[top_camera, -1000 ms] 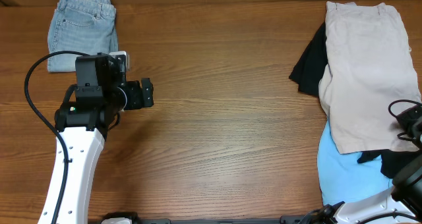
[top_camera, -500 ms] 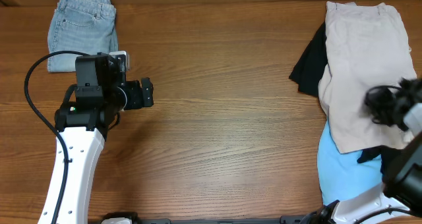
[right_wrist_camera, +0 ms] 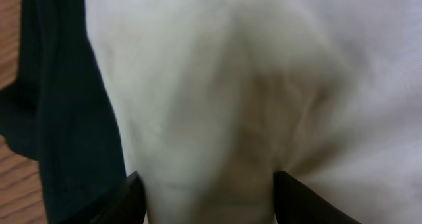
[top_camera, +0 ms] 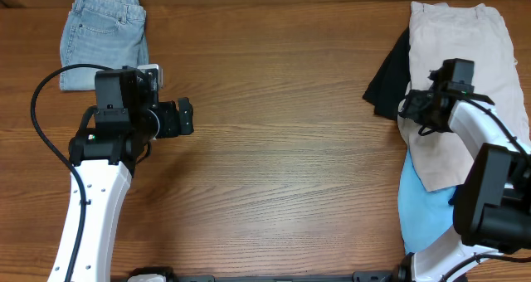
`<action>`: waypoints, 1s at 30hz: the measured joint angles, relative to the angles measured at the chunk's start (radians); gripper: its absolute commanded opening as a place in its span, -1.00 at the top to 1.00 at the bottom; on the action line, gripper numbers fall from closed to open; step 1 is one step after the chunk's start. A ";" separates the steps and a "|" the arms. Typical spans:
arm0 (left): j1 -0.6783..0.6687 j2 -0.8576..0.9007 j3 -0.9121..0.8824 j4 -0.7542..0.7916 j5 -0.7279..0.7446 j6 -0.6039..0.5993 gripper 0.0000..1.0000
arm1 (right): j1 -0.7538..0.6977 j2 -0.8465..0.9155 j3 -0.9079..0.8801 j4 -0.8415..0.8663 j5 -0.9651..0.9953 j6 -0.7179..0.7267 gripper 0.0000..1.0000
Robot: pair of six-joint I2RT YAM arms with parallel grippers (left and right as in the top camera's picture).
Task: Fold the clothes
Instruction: 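Lower the right gripper onto the beige shorts and pinch the fabric, then lift the beige shorts off the pile with the right gripper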
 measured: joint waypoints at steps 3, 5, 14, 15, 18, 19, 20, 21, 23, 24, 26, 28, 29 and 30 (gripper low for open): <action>0.000 0.000 0.000 0.000 0.000 0.000 -0.93 | 0.029 0.000 0.000 -0.009 0.066 0.003 0.42; 0.000 0.000 0.000 -0.001 0.000 0.000 -0.92 | 0.035 0.000 0.000 -0.016 0.101 0.010 0.90; 0.000 0.000 0.000 0.000 0.000 0.000 -0.92 | 0.036 -0.003 0.096 -0.192 0.134 0.036 0.91; 0.000 0.000 0.000 0.000 0.000 0.000 -0.93 | 0.039 -0.004 0.123 -0.236 0.134 0.035 0.91; 0.000 0.000 0.000 0.000 0.000 0.000 -0.93 | 0.057 -0.020 0.219 -0.369 0.134 0.035 0.90; 0.000 0.000 0.000 0.000 0.000 0.000 -0.93 | 0.066 -0.026 0.244 -0.401 0.132 0.034 0.90; 0.000 0.000 0.000 0.000 0.000 0.000 -0.93 | 0.078 -0.035 0.276 -0.444 0.126 0.029 0.90; 0.000 0.000 0.000 0.000 0.000 0.000 -0.93 | 0.098 -0.047 0.309 -0.481 0.112 0.025 0.90; 0.000 0.000 0.000 0.000 0.000 0.000 -0.93 | 0.128 -0.063 0.342 -0.526 0.083 0.020 0.90; 0.000 0.000 0.000 0.000 0.000 0.000 -0.93 | 0.153 -0.074 0.354 -0.552 0.061 0.016 0.88; 0.000 0.000 0.000 0.000 0.000 0.000 -0.94 | 0.205 -0.087 0.357 -0.592 0.025 0.014 0.41; 0.000 0.000 0.000 0.000 0.000 0.000 -0.95 | 0.259 -0.087 0.354 -0.613 -0.002 0.010 0.08; 0.000 0.000 0.000 0.000 0.000 0.000 -0.96 | 0.288 -0.087 0.349 -0.614 -0.016 0.006 0.00; 0.000 0.000 0.000 0.000 0.000 0.000 -0.96 | 0.316 -0.087 0.345 -0.616 -0.028 0.006 -0.05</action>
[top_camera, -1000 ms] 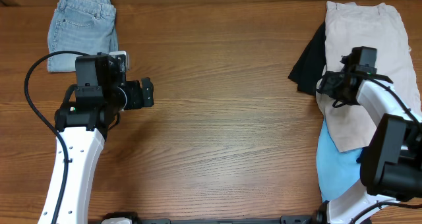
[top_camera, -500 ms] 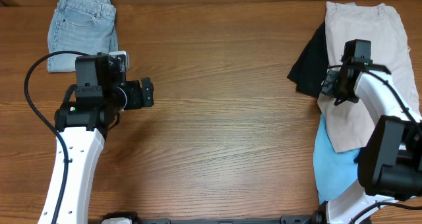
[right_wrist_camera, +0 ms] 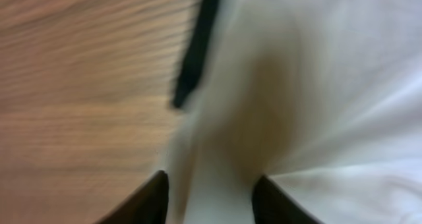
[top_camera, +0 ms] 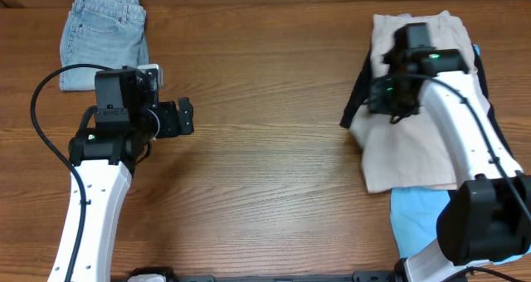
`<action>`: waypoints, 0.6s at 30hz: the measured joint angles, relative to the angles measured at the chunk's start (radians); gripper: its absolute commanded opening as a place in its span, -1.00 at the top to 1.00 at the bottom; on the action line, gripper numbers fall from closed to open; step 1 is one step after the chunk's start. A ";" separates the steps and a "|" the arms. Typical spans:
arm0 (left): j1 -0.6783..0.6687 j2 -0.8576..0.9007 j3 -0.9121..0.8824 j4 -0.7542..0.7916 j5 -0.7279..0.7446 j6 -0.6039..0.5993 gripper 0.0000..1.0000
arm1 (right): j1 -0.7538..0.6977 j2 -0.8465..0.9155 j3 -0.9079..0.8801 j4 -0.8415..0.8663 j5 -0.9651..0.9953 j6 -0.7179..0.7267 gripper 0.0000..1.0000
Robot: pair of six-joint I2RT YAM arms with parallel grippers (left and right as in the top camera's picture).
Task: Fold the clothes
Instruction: 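Lift the beige shorts off the pile with the right gripper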
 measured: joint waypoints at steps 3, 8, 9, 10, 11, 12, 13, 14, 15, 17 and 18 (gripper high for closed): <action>0.000 0.000 0.000 0.000 0.000 0.000 -0.97 | 0.066 0.000 -0.005 0.000 -0.033 0.008 -0.14; 0.000 0.000 0.000 0.000 0.000 0.000 -0.99 | 0.076 0.000 -0.005 -0.005 -0.034 0.026 -0.35; 0.000 0.000 0.000 0.000 0.000 0.000 -0.99 | 0.069 0.000 -0.005 -0.005 -0.024 0.034 -0.37; 0.000 0.000 0.000 0.000 0.000 0.000 -1.00 | 0.058 0.000 -0.005 -0.006 -0.011 0.044 -0.41; 0.000 0.000 0.000 0.000 0.000 0.000 -1.00 | 0.043 0.000 -0.005 -0.006 -0.003 0.050 -0.45; 0.000 0.000 0.000 0.000 0.000 0.000 -1.00 | 0.017 0.000 -0.005 -0.004 0.006 0.055 -0.51; 0.000 0.000 0.000 0.000 0.000 0.000 -1.00 | -0.016 0.000 -0.005 -0.001 0.011 0.060 -0.53; 0.000 0.000 0.000 0.000 0.000 0.000 -1.00 | -0.052 0.000 -0.005 0.006 0.019 0.062 -0.55; 0.000 0.000 0.000 0.000 0.000 0.000 -1.00 | -0.107 0.000 -0.006 0.017 0.021 0.063 -0.57; 0.000 0.000 0.000 0.000 -0.001 0.000 -1.00 | -0.193 0.000 -0.006 0.039 0.019 0.050 -0.59; 0.000 0.000 0.000 0.000 -0.001 0.000 -1.00 | -0.243 0.000 -0.005 0.057 0.006 0.041 -0.60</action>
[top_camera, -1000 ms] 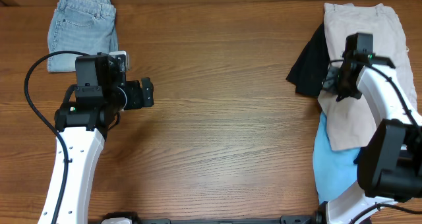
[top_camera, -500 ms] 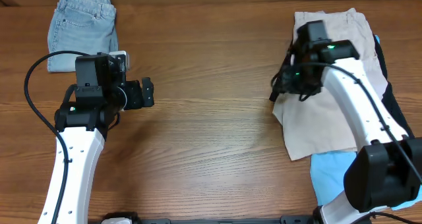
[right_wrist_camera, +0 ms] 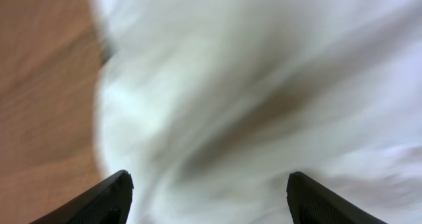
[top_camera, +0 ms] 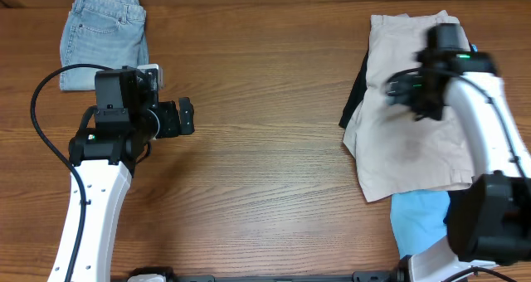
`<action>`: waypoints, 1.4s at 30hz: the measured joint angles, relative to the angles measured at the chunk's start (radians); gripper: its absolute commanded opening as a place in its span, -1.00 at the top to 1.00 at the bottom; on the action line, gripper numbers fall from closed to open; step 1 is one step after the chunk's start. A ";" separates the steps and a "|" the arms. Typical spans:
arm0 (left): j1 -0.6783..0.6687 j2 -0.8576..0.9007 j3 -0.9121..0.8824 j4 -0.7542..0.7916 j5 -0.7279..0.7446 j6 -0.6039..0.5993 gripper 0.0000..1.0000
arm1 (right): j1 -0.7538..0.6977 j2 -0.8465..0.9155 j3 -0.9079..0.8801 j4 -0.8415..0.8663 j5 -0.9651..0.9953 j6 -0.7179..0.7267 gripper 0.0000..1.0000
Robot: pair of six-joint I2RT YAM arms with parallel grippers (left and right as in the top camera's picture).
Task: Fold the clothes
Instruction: 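Lift the beige shorts off the pile with the right gripper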
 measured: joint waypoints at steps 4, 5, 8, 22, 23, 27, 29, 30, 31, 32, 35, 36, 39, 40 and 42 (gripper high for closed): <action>0.000 0.000 0.000 0.002 -0.003 0.000 -1.00 | -0.183 0.000 0.000 0.051 -0.055 -0.050 -0.60; 0.000 0.000 0.000 0.003 -0.004 0.000 -1.00 | -0.217 0.001 0.000 0.066 -0.074 -0.057 -0.60; 0.000 0.005 0.000 0.004 -0.004 0.000 -1.00 | -0.301 0.014 0.000 0.136 -0.137 -0.074 -0.60; 0.000 0.068 0.000 0.000 -0.004 -0.001 -1.00 | -0.375 0.209 -0.001 0.278 -0.219 -0.091 0.07; 0.000 0.068 0.000 -0.001 -0.003 -0.001 -1.00 | -0.375 0.216 -0.002 0.278 -0.222 -0.095 0.31; 0.000 0.068 0.000 0.000 -0.004 -0.001 -0.99 | -0.375 0.217 -0.002 0.287 -0.251 -0.092 0.66; 0.000 0.068 0.000 0.000 -0.003 -0.002 -0.98 | -0.375 0.217 -0.002 0.274 -0.269 -0.095 0.70; 0.000 0.068 0.000 0.000 -0.003 -0.002 -0.98 | -0.375 0.214 -0.002 0.264 -0.275 -0.096 0.72; 0.000 0.068 0.000 0.001 -0.003 -0.002 -0.98 | -0.375 0.210 0.004 0.245 -0.279 -0.096 0.76; 0.000 0.068 0.000 0.002 -0.003 -0.002 -0.98 | -0.374 0.205 0.008 0.234 -0.283 -0.095 0.77; 0.002 0.069 0.009 -0.003 -0.003 -0.002 -0.97 | -0.361 0.164 0.039 0.162 -0.296 -0.095 0.81; 0.005 0.071 0.018 -0.006 -0.003 -0.002 -0.98 | -0.349 0.143 0.053 0.139 -0.301 -0.096 0.81; 0.021 0.074 0.062 -0.024 -0.004 -0.002 -0.99 | -0.290 0.075 0.100 0.074 -0.321 -0.099 0.81; 0.030 0.074 0.082 -0.031 -0.004 -0.002 -1.00 | -0.252 0.046 0.110 0.061 -0.333 -0.099 0.81; 0.051 0.074 0.122 -0.037 -0.007 -0.001 -1.00 | -0.165 -0.003 0.121 0.045 -0.357 -0.098 0.81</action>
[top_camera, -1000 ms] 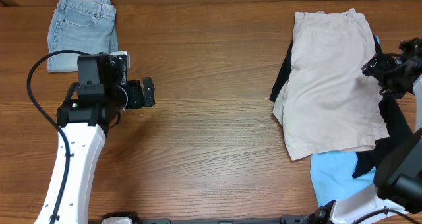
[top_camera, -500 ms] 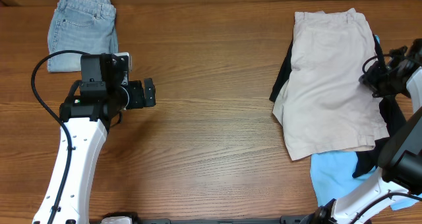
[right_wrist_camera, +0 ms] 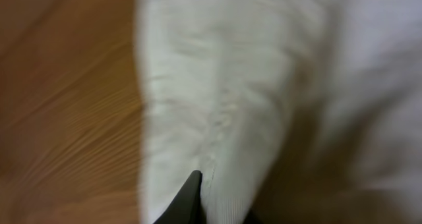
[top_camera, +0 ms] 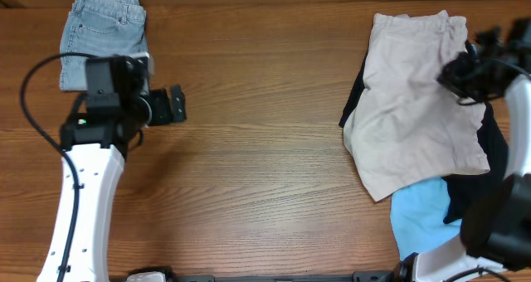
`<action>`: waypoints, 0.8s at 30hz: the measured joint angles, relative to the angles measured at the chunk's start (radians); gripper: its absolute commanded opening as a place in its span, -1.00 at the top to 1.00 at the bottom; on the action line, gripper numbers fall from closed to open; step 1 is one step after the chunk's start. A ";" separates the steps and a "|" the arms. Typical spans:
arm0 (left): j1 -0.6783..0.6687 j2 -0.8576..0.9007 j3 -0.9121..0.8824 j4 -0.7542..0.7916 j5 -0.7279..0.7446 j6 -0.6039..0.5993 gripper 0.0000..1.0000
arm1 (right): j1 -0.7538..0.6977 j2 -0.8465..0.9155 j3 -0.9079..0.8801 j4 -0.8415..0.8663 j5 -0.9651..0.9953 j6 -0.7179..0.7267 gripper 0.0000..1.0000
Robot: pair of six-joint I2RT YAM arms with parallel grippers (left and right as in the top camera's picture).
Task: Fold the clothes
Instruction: 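Lift the beige shorts off the pile with the right gripper, then drag the beige shorts left to the table center and release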
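Beige shorts point(top_camera: 415, 108) lie spread at the right of the table, waistband toward the far edge. They rest on a black garment point(top_camera: 355, 108) and a light blue one point(top_camera: 423, 220). My right gripper point(top_camera: 461, 70) sits at the shorts' upper right edge. In the right wrist view it point(right_wrist_camera: 204, 184) is shut on a fold of the pale cloth point(right_wrist_camera: 224, 105), and only one dark finger point(right_wrist_camera: 190, 196) shows. My left gripper point(top_camera: 172, 105) hangs open over bare wood at the left, holding nothing. Folded jeans point(top_camera: 104, 33) lie at the far left corner.
The wooden table point(top_camera: 265, 174) stretches between the two arms. The black garment also shows to the right of the shorts point(top_camera: 495, 145). The left arm's cable point(top_camera: 37, 75) loops near the jeans. The table's far edge runs just behind both garment piles.
My right gripper was open over the middle of the shorts. It is now at their upper right edge, shut on the cloth. The left arm has shifted a little back and left.
At first the shorts lay lengthwise along the right edge with my right gripper on them. A second later they were farther left and turned, gripper at their upper left. Then the jaws stood open over the spread shorts. Now they pinch the right edge.
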 measured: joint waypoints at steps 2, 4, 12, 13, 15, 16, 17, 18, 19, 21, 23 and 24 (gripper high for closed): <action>0.027 0.000 0.037 0.000 -0.006 0.000 -1.00 | 0.105 -0.032 0.007 -0.007 -0.018 0.001 0.81; 0.058 0.000 0.063 0.000 -0.019 0.000 -1.00 | 0.248 -0.048 0.011 -0.016 -0.032 0.013 0.81; 0.214 0.000 0.073 0.006 -0.069 0.001 -1.00 | 0.820 -0.034 0.010 0.032 0.056 0.101 0.49; 0.232 0.000 0.073 0.008 -0.069 0.001 -1.00 | 0.890 -0.034 0.010 0.045 0.085 0.112 0.49; 0.264 0.000 0.073 0.012 -0.072 0.001 -1.00 | 1.015 -0.027 0.010 0.063 0.114 0.130 0.46; 0.277 0.000 0.073 0.012 -0.076 0.001 -1.00 | 1.075 -0.024 0.010 0.072 0.122 0.134 0.41; 0.290 0.000 0.073 0.012 -0.076 0.001 -1.00 | 1.123 -0.021 0.010 0.078 0.130 0.138 0.38; 0.300 0.000 0.073 0.014 -0.077 0.001 -1.00 | 1.156 -0.019 0.010 0.082 0.136 0.140 0.36; 0.307 0.000 0.073 0.017 -0.077 0.001 -1.00 | 1.192 -0.018 0.010 0.089 0.140 0.144 0.34; 0.314 0.000 0.073 0.021 -0.080 0.001 -1.00 | 1.234 -0.018 0.010 0.100 0.143 0.151 0.21; 0.314 0.000 0.073 0.023 -0.080 0.001 -1.00 | 1.251 -0.018 0.010 0.101 0.144 0.151 -0.14; 0.314 0.000 0.073 0.024 -0.080 0.001 -1.00 | 1.250 -0.018 0.010 0.098 0.144 0.155 -0.29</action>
